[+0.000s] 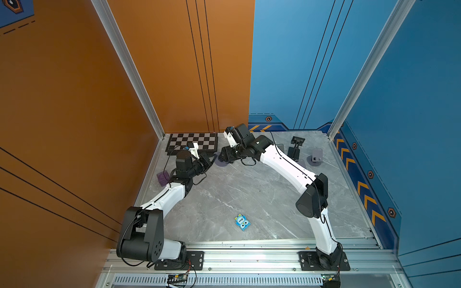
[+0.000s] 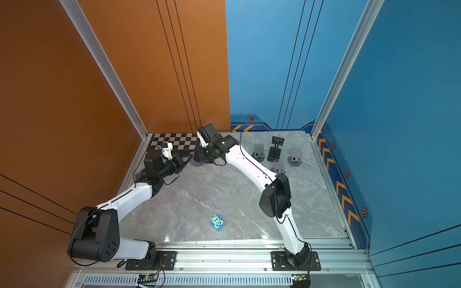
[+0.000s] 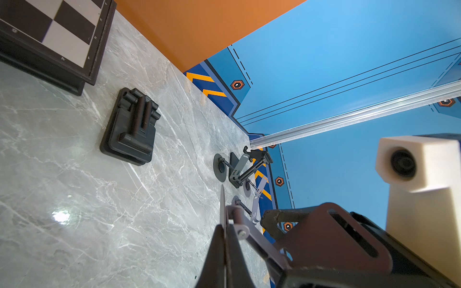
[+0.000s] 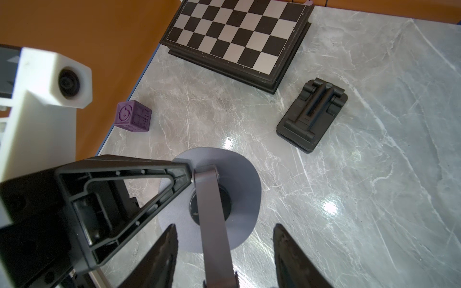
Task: Open the phone stand
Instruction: Open the phone stand, then place the phone stand at the center of the board.
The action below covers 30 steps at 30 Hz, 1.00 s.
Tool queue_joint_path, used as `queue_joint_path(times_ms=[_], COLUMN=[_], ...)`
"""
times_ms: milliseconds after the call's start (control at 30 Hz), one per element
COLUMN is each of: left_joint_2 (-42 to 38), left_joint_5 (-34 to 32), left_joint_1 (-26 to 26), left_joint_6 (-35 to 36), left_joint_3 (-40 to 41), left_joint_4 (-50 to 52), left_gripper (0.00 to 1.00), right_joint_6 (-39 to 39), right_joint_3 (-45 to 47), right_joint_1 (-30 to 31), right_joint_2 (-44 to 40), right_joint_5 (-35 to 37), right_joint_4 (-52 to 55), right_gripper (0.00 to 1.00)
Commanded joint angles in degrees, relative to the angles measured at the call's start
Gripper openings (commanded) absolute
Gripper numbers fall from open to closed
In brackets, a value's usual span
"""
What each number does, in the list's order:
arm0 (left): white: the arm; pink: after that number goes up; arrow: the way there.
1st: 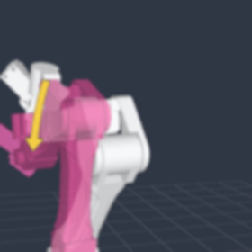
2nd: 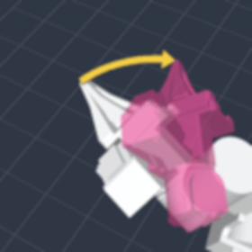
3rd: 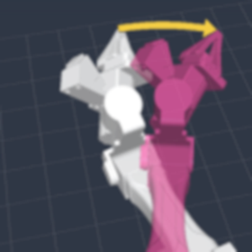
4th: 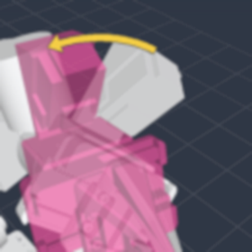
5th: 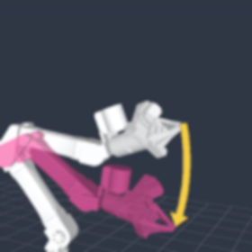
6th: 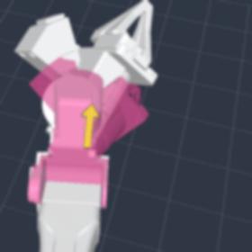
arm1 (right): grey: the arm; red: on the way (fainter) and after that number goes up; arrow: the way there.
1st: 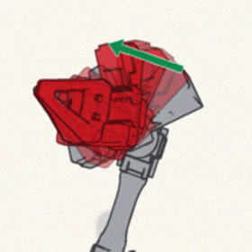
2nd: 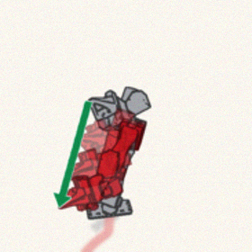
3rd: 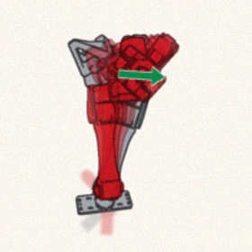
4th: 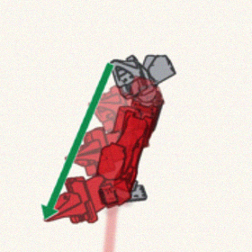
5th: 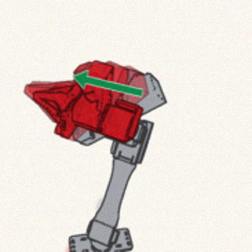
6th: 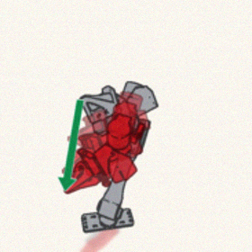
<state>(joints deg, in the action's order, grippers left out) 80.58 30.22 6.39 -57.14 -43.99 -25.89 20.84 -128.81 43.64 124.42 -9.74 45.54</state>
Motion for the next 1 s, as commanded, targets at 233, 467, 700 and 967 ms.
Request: queue_joint_path(times_ms=[233,467,700,967], left_joint_2=[0.1,0.3,0.5,1.3], left_joint_5=[0.6,-0.7,-0.8,-0.8], left_joint_1=[0.3,-0.2,-0.3,-0.2], left_joint_6=[-0.9,-1.4,-1.1,-1.2], left_joint_3=[-0.8,-1.4,-0.8,-0.7], left_joint_4=[-0.8,-0.7,-0.7,-0.7], left_gripper=[0.42,0.98,0.98,0.98], right_joint_6=[1.1,0.7,-0.4,-3.3], right_joint_3=[-1.7,3.6,13.1,26.4], right_joint_1=[-2.2,-5.3,-9.9,-14.1], right_joint_2=[-0.7,-3.3,-8.6,-14.6], right_joint_5=[0.3,1.9,7.2,14.9], right_joint_4=[-0.1,0.1,0.1,-0.8], right_gripper=[0.22,0.22,0.25,0.26])
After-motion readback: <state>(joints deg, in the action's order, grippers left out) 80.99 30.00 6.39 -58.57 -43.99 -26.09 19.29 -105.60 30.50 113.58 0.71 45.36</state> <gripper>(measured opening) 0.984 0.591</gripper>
